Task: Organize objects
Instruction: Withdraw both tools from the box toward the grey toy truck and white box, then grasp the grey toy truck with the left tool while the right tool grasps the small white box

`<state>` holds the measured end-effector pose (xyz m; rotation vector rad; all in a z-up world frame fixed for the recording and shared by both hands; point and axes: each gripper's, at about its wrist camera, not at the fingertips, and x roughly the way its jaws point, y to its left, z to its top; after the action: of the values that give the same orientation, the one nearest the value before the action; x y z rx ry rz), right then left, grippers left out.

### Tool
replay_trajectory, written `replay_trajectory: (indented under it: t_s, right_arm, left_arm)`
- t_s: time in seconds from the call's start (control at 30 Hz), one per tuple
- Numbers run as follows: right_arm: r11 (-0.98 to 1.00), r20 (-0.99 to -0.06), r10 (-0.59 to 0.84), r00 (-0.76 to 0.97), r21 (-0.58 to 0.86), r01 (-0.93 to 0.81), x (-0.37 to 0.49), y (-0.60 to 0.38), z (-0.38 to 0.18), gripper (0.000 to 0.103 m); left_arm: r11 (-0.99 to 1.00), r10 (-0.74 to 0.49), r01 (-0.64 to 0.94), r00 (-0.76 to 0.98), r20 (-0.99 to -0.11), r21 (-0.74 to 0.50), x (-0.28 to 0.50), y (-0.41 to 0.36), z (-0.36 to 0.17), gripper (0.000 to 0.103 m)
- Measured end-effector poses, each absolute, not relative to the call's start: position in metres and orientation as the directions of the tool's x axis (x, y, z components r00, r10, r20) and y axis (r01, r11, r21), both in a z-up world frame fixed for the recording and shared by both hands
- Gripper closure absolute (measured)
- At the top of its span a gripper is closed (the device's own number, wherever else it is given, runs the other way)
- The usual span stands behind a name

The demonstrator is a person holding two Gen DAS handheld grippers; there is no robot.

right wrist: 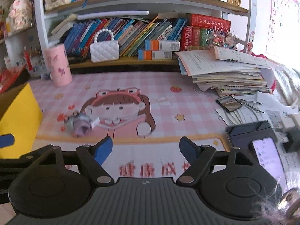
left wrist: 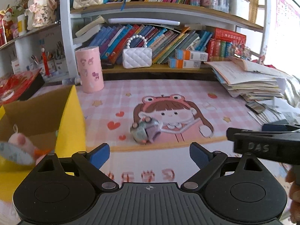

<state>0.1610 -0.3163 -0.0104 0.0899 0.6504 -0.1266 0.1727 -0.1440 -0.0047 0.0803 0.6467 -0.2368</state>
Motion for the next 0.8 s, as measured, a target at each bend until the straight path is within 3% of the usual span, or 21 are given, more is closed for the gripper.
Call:
replay_trajectory:
  t_s: [0.37, 0.6, 0.7, 0.77, 0.8]
  right_arm:
    - [0.990, -0.594, -0.042, 0.803, 0.080, 0.112, 0.212, -0.334, -0.010, 0.025]
    - [0.994, -0.609, -0.003, 0.793, 0.087, 0.070, 0.220, -0.338, -0.014, 0.025]
    - [0.994, -0.613, 0.009, 0.790, 0.090, 0.058, 0.221, -0.339, -0.016, 0.025]
    - [0.995, -0.615, 0.018, 0.788, 0.092, 0.049, 0.222, -0.340, -0.017, 0.025]
    - [0.995, -0.616, 0.020, 0.787, 0.092, 0.047, 0.223, -0.340, -0.017, 0.024]
  left_arm:
    - [0.988, -0.128, 0.153, 0.733, -0.668, -0.022, 0.254, -0.161, -0.047, 0.014]
    - [0.992, -0.125, 0.073, 0.711, -0.692, -0.104, 0.288, -0.161, -0.066, 0.016]
    - [0.991, -0.125, 0.051, 0.686, -0.717, -0.124, 0.297, -0.161, -0.075, 0.027]
    - [0.988, -0.146, 0.057, 0.670, -0.728, -0.145, 0.301, -0.160, -0.079, 0.042]
    - [0.986, -0.157, 0.061, 0.667, -0.728, -0.157, 0.302, -0.160, -0.080, 0.042]
